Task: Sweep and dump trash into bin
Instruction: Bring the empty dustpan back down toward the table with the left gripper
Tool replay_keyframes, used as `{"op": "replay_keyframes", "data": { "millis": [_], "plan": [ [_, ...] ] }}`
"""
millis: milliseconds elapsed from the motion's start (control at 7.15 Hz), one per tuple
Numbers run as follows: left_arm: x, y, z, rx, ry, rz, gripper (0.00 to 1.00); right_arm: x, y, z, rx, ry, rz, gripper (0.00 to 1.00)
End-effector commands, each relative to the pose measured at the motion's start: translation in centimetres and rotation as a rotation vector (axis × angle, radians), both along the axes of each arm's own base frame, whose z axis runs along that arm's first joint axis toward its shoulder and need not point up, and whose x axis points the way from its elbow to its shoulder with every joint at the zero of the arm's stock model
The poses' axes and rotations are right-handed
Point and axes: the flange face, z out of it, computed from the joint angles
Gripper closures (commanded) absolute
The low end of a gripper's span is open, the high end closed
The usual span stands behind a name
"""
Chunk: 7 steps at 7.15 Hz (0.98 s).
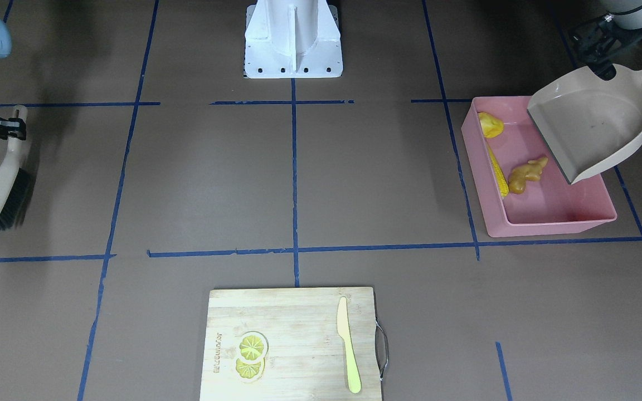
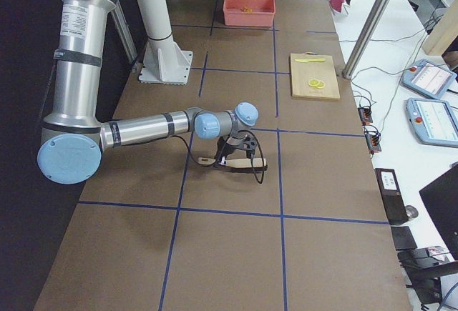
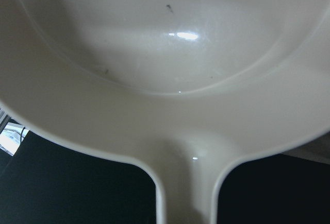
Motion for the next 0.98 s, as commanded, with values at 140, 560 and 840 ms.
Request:
{"op": "replay_keyframes", "data": {
  "millis": [140,560,840],
  "plan": [
    [0.3,-0.2,-0.6,0.009,0.011,0.004,0.91,0.0,0.0,-0.2,0.006,-0.002,0.000,0.00],
    [2.4,-1.1,-5.6,0.035,0.190,-0.003,0.91,1.9,-2.2,-3.9,0.077,-0.038,0.065,0.00],
    [4.7,-1.8,-9.7,0.037,0.375,-0.106,0.92,5.9,-4.5,-5.7,0.114,-0.051,0.169,0.00]
  ]
}}
